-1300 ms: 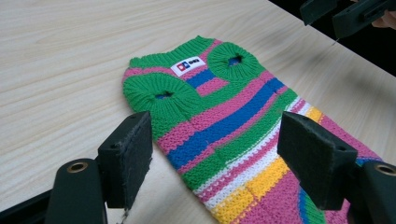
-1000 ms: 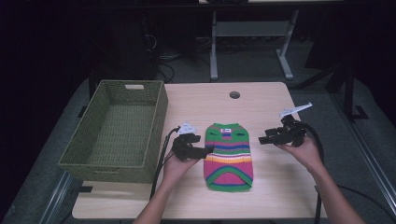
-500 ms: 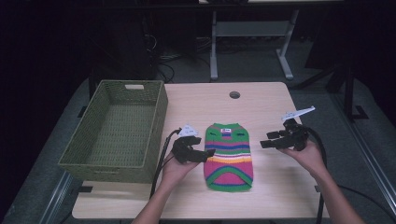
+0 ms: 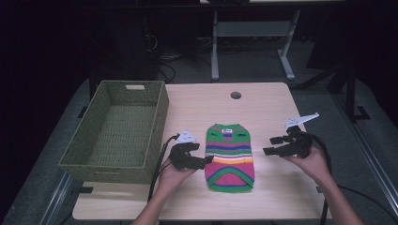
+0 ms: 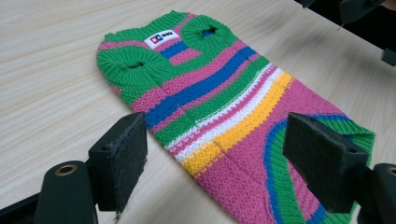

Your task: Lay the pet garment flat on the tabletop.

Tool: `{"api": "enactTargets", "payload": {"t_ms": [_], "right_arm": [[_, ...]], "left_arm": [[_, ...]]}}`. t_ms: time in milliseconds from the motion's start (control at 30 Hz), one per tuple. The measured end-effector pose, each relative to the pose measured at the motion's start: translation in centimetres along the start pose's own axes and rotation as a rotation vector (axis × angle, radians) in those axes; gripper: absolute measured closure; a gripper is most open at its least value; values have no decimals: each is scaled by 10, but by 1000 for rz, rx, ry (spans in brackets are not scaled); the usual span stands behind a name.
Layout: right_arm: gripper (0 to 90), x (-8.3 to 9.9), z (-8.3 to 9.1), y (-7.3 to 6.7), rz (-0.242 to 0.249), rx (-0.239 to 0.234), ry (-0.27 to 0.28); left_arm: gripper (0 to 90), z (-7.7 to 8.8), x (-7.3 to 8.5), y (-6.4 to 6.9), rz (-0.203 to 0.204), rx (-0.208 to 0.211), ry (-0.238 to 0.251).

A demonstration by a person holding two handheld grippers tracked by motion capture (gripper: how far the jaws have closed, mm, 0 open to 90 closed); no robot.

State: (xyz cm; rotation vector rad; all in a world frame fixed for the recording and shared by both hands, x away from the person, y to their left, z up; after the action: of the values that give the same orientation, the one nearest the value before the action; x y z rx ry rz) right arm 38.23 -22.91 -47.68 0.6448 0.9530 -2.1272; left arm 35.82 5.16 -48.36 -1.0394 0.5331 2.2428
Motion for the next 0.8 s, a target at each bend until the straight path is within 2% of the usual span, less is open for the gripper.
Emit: {"api": "enactTargets", "payload": {"t_ms": [367, 600, 800], "right_arm": [[282, 15, -1, -4, -6, -2, -1], [275, 28, -1, -5, -12, -7, -4], [262, 35, 0, -11, -10, -23, -3]], "left_arm": [[211, 4, 11, 4, -31, -8, -6], [209, 5, 17, 8, -37, 8, -22], [206, 8, 18, 15, -19, 41, -20]]}}
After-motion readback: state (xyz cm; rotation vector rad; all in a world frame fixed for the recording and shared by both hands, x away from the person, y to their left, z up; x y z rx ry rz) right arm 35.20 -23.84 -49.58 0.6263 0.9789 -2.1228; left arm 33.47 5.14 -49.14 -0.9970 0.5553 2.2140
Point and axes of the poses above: each handheld gripper's, and its own axes: z roughly backward along the jaws, x roughly out of its underside, y roughly to its right, the point moved 8 cm from there along -z, roughly forward along the jaws, and after that the axes turned 10 degrees about -x, right-handed, at the moved point
